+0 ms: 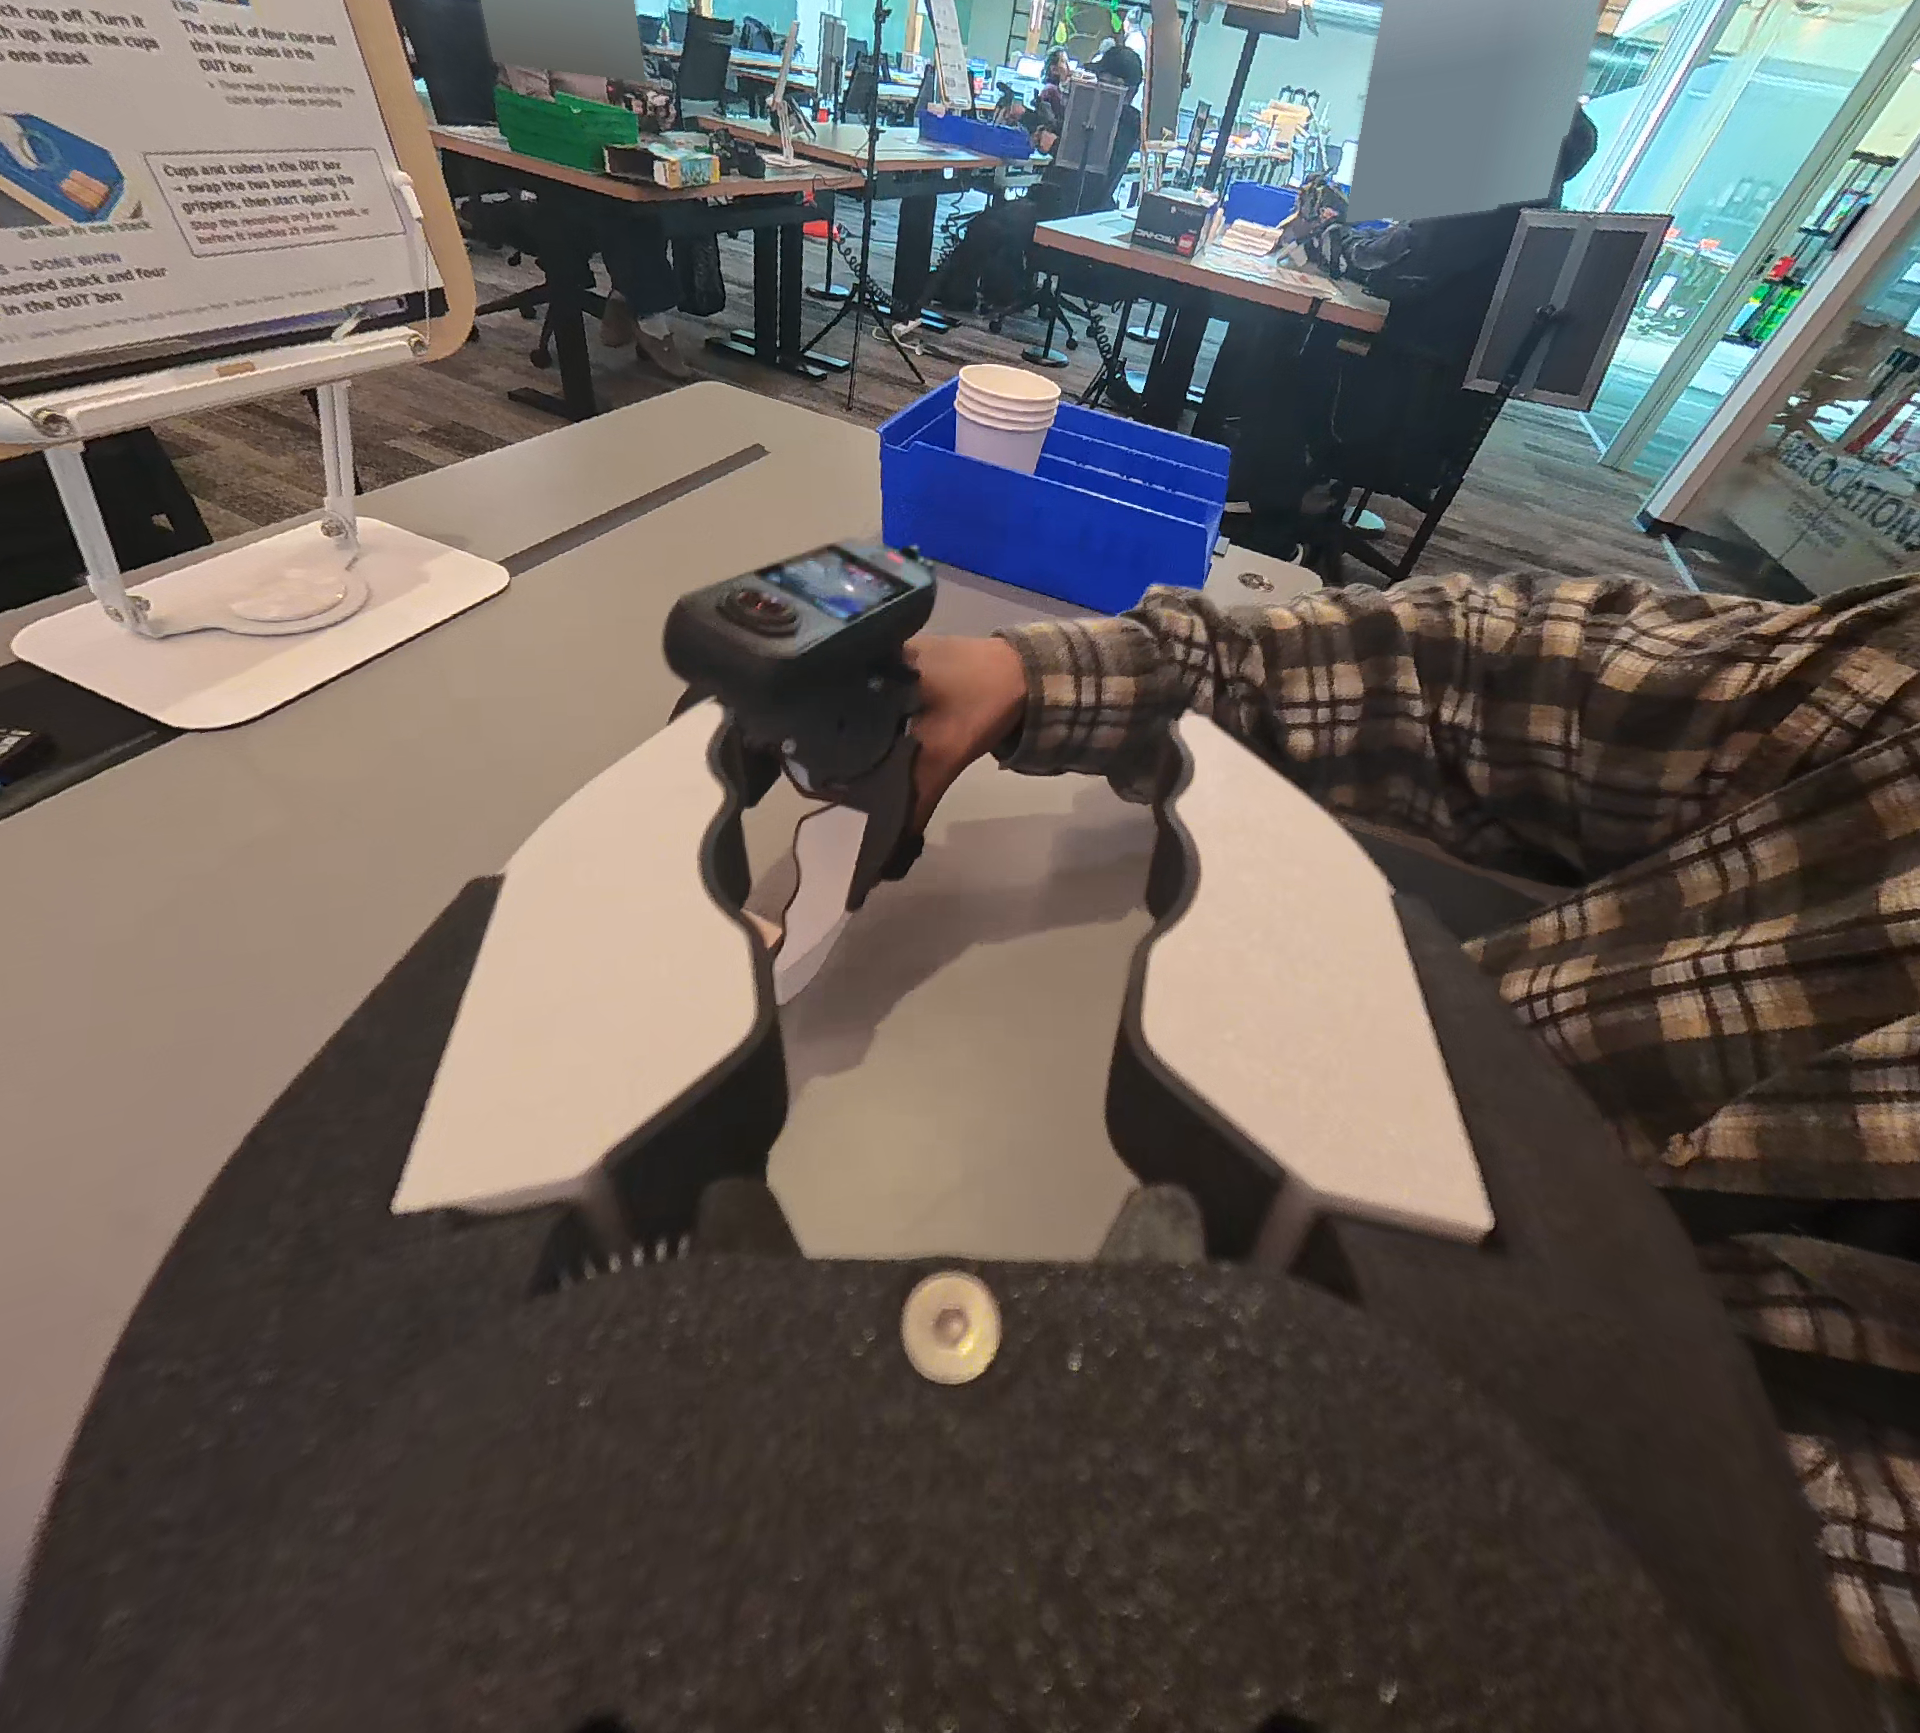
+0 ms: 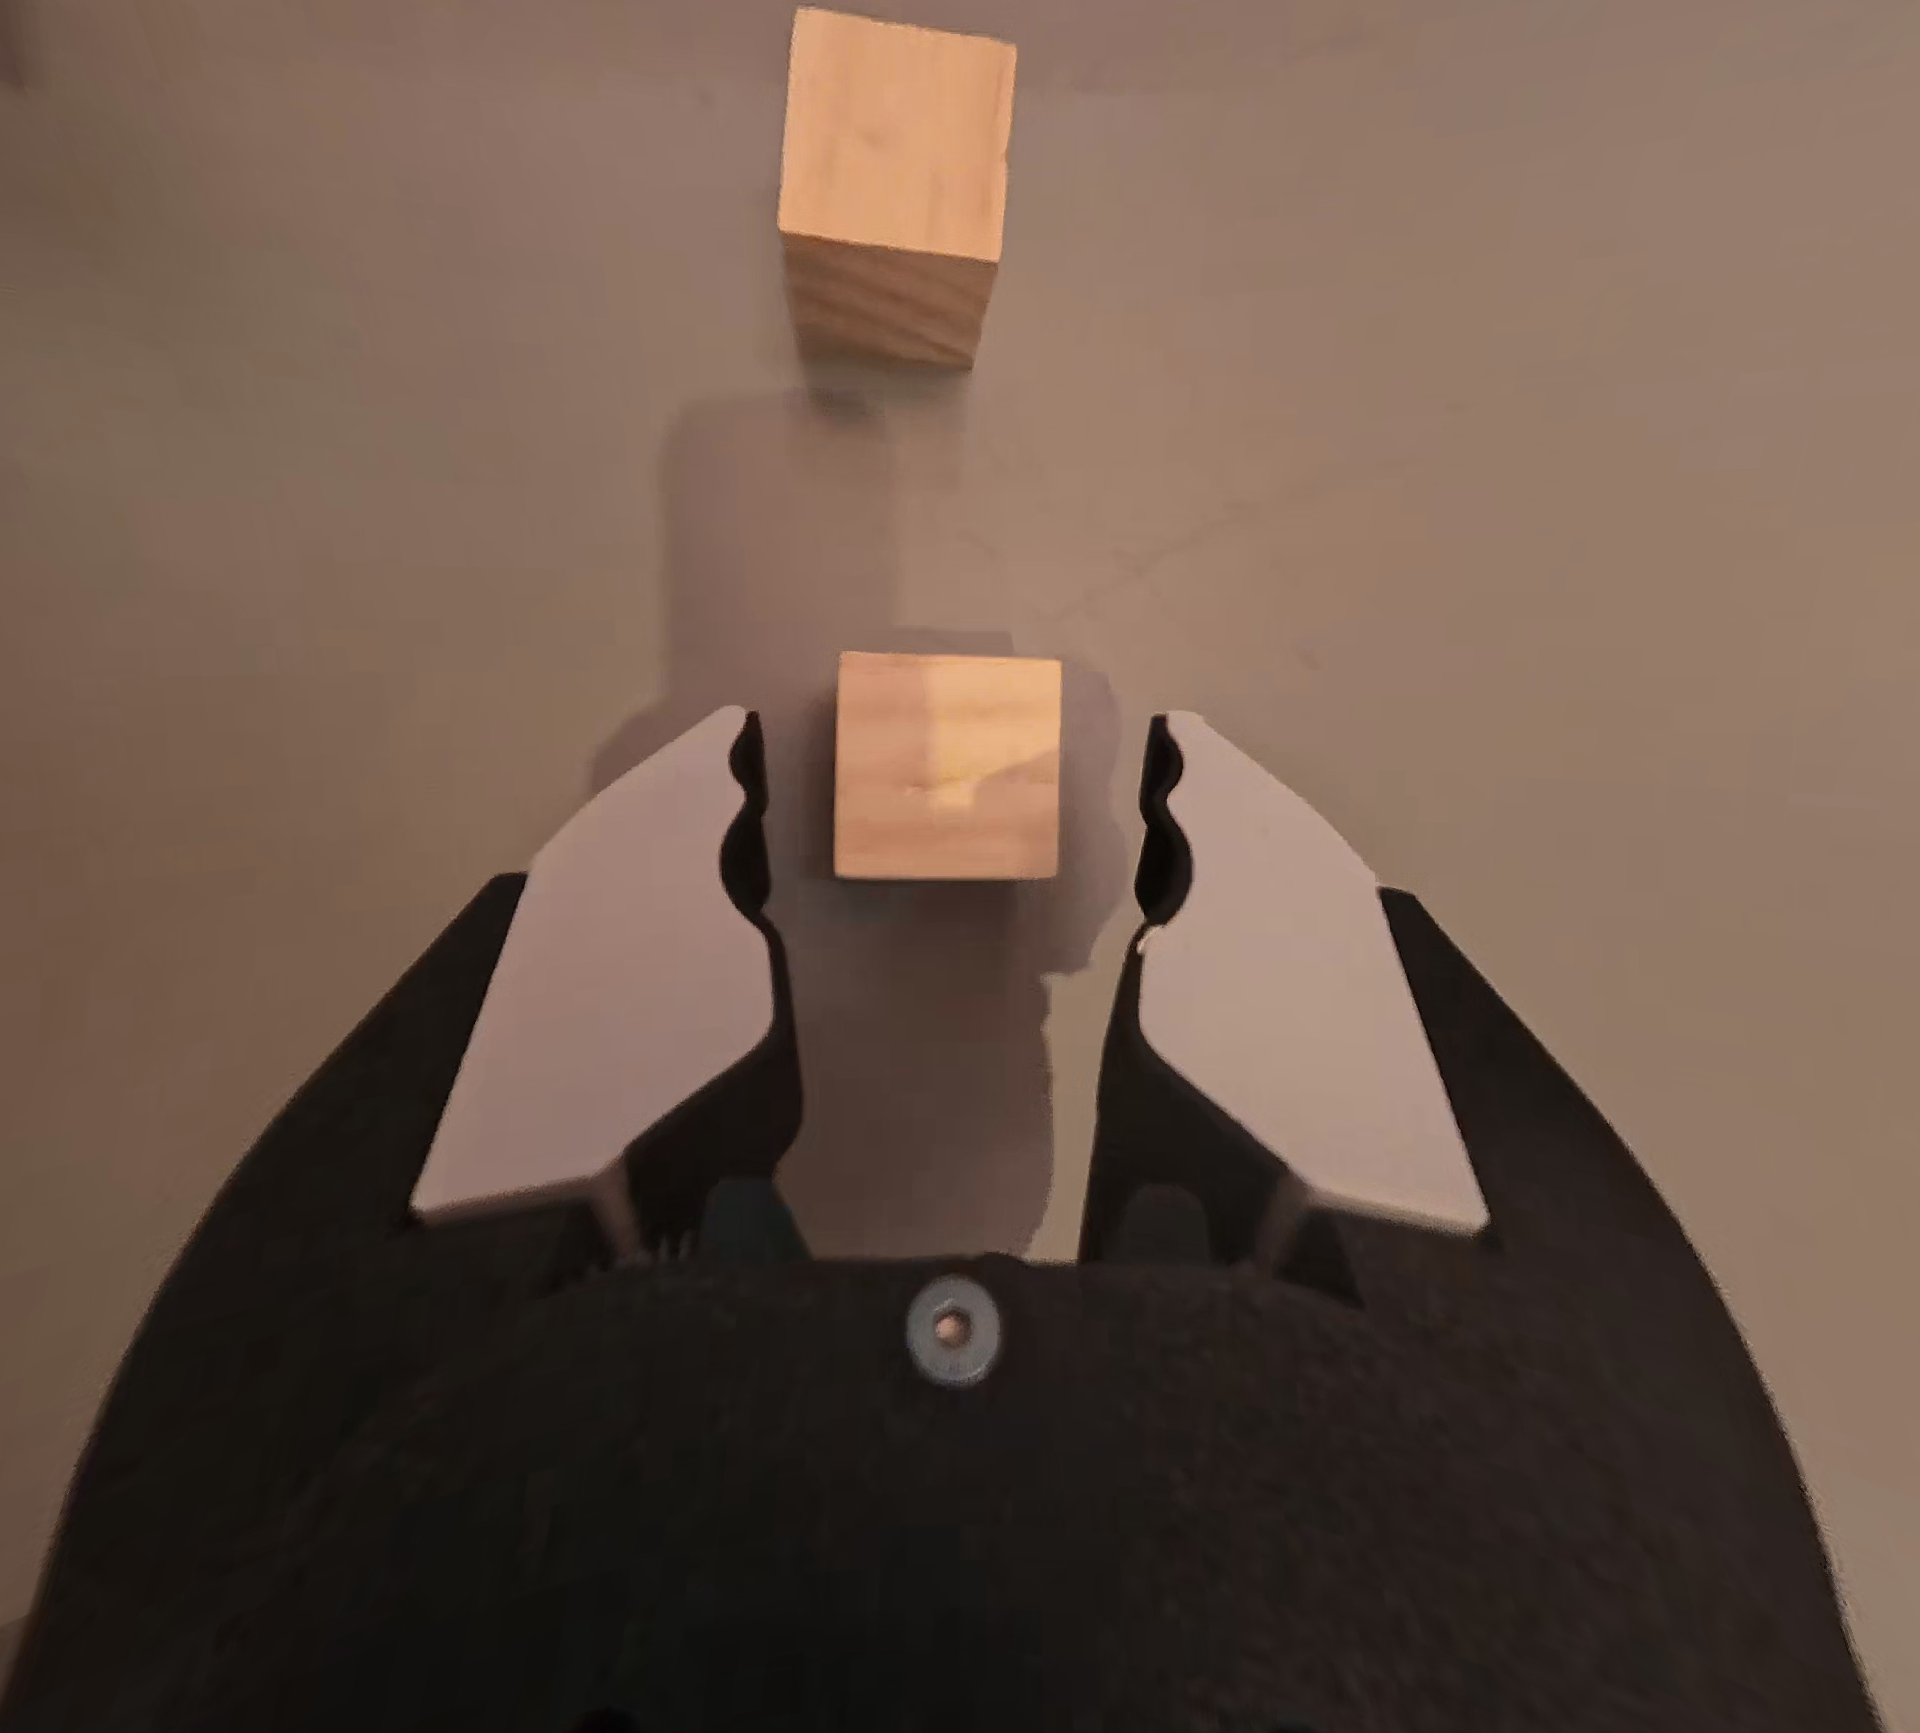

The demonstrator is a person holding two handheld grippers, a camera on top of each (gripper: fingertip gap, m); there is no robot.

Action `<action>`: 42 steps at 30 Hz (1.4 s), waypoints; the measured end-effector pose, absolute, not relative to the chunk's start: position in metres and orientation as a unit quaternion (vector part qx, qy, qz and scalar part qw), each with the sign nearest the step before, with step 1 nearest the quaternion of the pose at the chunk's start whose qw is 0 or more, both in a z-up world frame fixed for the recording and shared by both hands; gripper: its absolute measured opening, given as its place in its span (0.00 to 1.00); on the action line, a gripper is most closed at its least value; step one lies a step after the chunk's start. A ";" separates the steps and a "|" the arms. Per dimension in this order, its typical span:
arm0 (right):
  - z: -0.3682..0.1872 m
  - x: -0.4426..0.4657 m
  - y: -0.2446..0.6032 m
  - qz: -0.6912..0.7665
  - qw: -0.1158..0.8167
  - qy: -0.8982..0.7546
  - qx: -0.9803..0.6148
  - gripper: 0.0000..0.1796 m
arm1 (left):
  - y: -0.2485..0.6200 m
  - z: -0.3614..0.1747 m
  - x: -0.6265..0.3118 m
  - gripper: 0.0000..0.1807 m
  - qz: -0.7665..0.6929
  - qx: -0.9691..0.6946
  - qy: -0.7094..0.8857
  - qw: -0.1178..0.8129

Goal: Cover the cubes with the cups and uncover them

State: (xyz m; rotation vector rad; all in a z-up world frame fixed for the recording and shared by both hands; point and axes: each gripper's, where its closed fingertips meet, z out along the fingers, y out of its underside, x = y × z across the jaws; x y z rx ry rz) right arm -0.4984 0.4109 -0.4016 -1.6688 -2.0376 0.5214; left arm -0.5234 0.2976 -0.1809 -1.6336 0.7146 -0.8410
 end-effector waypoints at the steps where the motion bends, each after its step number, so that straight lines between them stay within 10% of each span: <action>1: -0.406 -0.500 0.412 0.183 0.221 -0.739 -0.610 0.37 | 0.298 -0.181 -0.523 0.41 -0.357 -0.690 0.303 0.552; 12: -0.333 -0.438 0.435 0.167 0.292 -0.666 -0.666 0.25 | 0.296 -0.178 -0.524 0.41 -0.358 -0.685 0.301 0.558; 21: -0.218 -0.117 0.497 0.019 0.397 -0.404 -0.824 0.25 | 0.301 -0.188 -0.505 0.41 -0.352 -0.697 0.313 0.541; 28: -0.310 0.058 0.484 0.007 0.316 -0.214 -0.924 0.25 | 0.300 -0.201 -0.476 0.41 -0.354 -0.705 0.340 0.512; 42: -0.397 0.104 0.495 -0.016 0.234 -0.156 -0.959 0.25 | 0.307 -0.212 -0.477 0.41 -0.356 -0.714 0.336 0.500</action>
